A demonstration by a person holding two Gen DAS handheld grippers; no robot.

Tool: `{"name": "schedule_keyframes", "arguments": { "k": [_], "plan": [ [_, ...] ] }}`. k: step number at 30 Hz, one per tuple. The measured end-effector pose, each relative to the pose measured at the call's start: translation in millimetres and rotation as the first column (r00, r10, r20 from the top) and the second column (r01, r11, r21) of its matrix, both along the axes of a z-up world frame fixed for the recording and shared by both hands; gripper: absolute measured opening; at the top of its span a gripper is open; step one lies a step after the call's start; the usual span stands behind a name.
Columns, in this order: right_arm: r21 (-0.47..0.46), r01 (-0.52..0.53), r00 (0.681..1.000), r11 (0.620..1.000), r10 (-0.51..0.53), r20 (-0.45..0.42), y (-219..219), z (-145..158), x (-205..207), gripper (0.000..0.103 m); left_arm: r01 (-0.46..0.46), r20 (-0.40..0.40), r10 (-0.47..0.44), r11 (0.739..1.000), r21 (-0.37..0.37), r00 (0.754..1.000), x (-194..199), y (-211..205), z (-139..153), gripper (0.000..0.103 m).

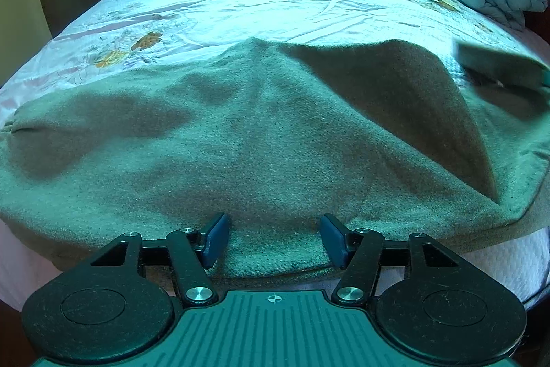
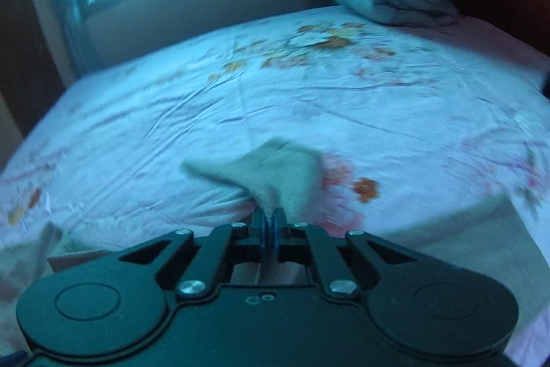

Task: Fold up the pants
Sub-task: 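Grasp the pant leg cuff with the right gripper and lift it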

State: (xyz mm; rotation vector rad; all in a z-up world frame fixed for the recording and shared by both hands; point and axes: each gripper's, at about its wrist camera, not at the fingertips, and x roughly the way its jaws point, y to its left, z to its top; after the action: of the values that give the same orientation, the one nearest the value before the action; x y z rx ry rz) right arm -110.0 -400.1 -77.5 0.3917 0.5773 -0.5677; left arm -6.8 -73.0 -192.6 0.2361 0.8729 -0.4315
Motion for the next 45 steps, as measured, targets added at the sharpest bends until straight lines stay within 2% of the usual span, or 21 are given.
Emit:
{"name": "schedule_keyframes", "arguments": {
  "k": [4, 7, 10, 13, 14, 15, 18, 19, 21, 22, 23, 25, 29, 36, 37, 38, 39, 41, 43, 45],
  "plan": [
    [0.095, 0.137, 0.988, 0.986, -0.143, 0.063, -12.7, -10.5, -70.0, 0.0, 0.007, 0.0, -0.007, 1.0, 0.01, 1.0, -0.1, -1.8, 0.4, 0.061],
    [0.139, 0.214, 0.975, 0.967, -0.221, 0.035, -19.5, -36.2, -105.8, 0.0, 0.011, 0.003, -0.011, 1.0, 0.02, 1.0, -0.2, -3.7, 0.4, 0.062],
    [0.232, 0.264, 0.964, 0.936, -0.267, -0.022, -26.9, -68.3, -122.0, 0.0, 0.009, 0.006, -0.009, 1.0, 0.028, 1.0, -0.8, -5.2, 0.3, 0.062],
    [0.149, 0.232, 0.972, 0.961, -0.224, -0.069, -21.2, -66.9, -113.1, 0.002, 0.004, 0.005, -0.004, 0.999, 0.035, 1.0, -0.9, -6.3, 1.1, 0.063],
    [0.124, 0.224, 0.974, 0.967, -0.217, -0.072, -20.0, -62.4, -110.2, 0.014, 0.003, 0.005, -0.003, 0.999, 0.035, 1.0, -0.9, -7.0, 1.2, 0.063],
    [0.09, 0.211, 0.976, 0.973, -0.204, -0.077, -18.6, -56.9, -107.5, 0.016, 0.0, 0.004, 0.0, 0.999, 0.035, 1.0, -0.9, -7.2, 1.2, 0.063],
    [-0.076, 0.117, 0.982, 0.99, -0.127, -0.138, -7.7, -44.4, -94.5, 0.018, -0.003, 0.002, 0.003, 0.999, 0.036, 1.0, -1.2, -8.3, 1.3, 0.065],
    [-0.125, 0.082, 0.982, 0.989, -0.102, -0.161, -4.2, -42.2, -89.5, 0.02, -0.003, 0.001, 0.003, 0.999, 0.037, 1.0, -1.3, -8.6, 1.4, 0.066],
    [-0.21, 0.028, 0.977, 0.977, -0.071, -0.201, 3.9, -40.3, -79.1, 0.032, -0.005, 0.0, 0.005, 0.999, 0.037, 1.0, -0.7, -8.4, 1.2, 0.066],
    [-0.249, -0.001, 0.973, 0.968, -0.057, -0.225, 7.9, -40.2, -73.1, 0.044, -0.006, -0.001, 0.006, 0.999, 0.036, 1.0, -0.5, -8.2, 1.2, 0.067],
    [-0.279, -0.027, 0.97, 0.96, -0.042, -0.238, 10.8, -40.3, -67.9, 0.048, -0.006, -0.002, 0.007, 0.999, 0.037, 1.0, 0.0, -8.1, 1.2, 0.067],
    [-0.345, -0.087, 0.962, 0.935, -0.012, -0.274, 17.2, -41.2, -55.2, 0.048, -0.006, -0.002, 0.006, 0.999, 0.037, 1.0, 0.2, -8.3, 1.0, 0.068],
    [-0.421, -0.196, 0.94, 0.886, 0.048, -0.337, 25.1, -45.8, -29.3, 0.045, -0.008, -0.004, 0.008, 0.999, 0.035, 1.0, 0.3, -8.0, 0.4, 0.069],
    [-0.429, -0.285, 0.917, 0.857, 0.112, -0.384, 24.8, -50.5, 5.0, 0.033, -0.01, -0.009, 0.01, 0.999, 0.035, 1.0, 1.5, -9.1, 0.2, 0.07],
    [-0.41, -0.294, 0.91, 0.863, 0.122, -0.397, 22.2, -52.3, 9.5, 0.024, -0.01, -0.01, 0.01, 0.999, 0.035, 1.0, 1.7, -9.0, 0.2, 0.071],
    [-0.39, -0.295, 0.907, 0.872, 0.128, -0.401, 19.0, -53.4, 12.7, 0.009, -0.01, -0.01, 0.011, 0.999, 0.034, 1.0, 1.9, -8.8, 0.2, 0.071],
    [-0.361, -0.289, 0.909, 0.887, 0.136, -0.395, 14.5, -53.6, 14.2, 0.002, -0.011, -0.01, 0.011, 0.999, 0.034, 1.0, 2.0, -8.5, 0.1, 0.072],
    [-0.272, -0.219, 0.942, 0.937, 0.13, -0.311, 1.0, -46.7, 6.0, 0.0, -0.013, -0.012, 0.013, 0.999, 0.034, 1.0, 2.3, -8.2, -0.1, 0.072],
    [-0.184, -0.105, 0.978, 0.977, 0.068, -0.196, -16.6, -36.0, -13.8, 0.0, -0.013, -0.012, 0.014, 0.999, 0.037, 1.0, 2.6, -8.8, -0.5, 0.074],
    [-0.088, 0.006, 0.996, 0.996, -0.014, -0.088, -33.7, -26.8, -42.4, 0.0, -0.013, -0.012, 0.014, 0.999, 0.038, 1.0, 3.0, -9.4, -0.7, 0.075]
  ]
}}
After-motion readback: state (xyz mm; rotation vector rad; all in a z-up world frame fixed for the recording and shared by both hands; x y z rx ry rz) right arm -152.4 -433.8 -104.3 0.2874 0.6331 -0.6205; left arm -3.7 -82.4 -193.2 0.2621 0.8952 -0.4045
